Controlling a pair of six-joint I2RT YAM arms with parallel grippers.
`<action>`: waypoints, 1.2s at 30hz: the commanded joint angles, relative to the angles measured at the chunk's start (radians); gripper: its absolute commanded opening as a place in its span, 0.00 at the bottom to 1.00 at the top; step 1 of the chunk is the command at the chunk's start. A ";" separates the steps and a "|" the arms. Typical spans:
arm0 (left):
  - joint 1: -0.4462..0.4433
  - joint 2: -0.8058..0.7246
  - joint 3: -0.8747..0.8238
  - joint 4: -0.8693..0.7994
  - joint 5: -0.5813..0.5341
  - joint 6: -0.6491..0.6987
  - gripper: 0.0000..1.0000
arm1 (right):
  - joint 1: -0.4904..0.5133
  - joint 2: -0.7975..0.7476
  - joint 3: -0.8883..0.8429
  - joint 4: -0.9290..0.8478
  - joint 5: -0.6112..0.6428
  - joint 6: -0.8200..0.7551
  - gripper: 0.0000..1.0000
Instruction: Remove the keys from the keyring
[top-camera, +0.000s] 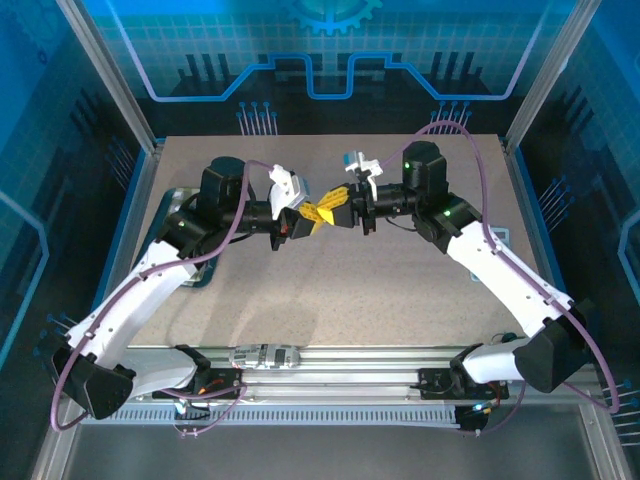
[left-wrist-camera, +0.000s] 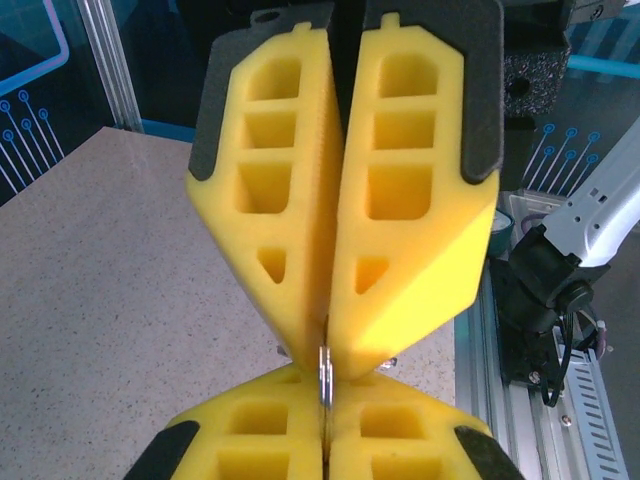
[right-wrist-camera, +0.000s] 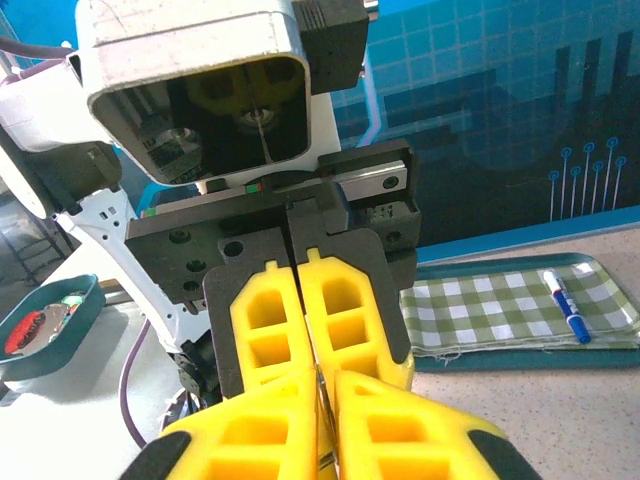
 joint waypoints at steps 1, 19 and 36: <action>-0.005 -0.033 -0.005 0.036 0.012 -0.027 0.06 | 0.005 -0.001 0.024 0.060 -0.015 0.039 0.09; 0.139 -0.236 -0.219 0.460 -0.058 -0.359 0.47 | -0.038 0.148 -0.034 1.087 -0.016 0.732 0.04; 0.166 -0.070 -0.154 0.918 0.096 -0.657 0.61 | 0.003 0.272 0.027 1.466 0.033 1.045 0.04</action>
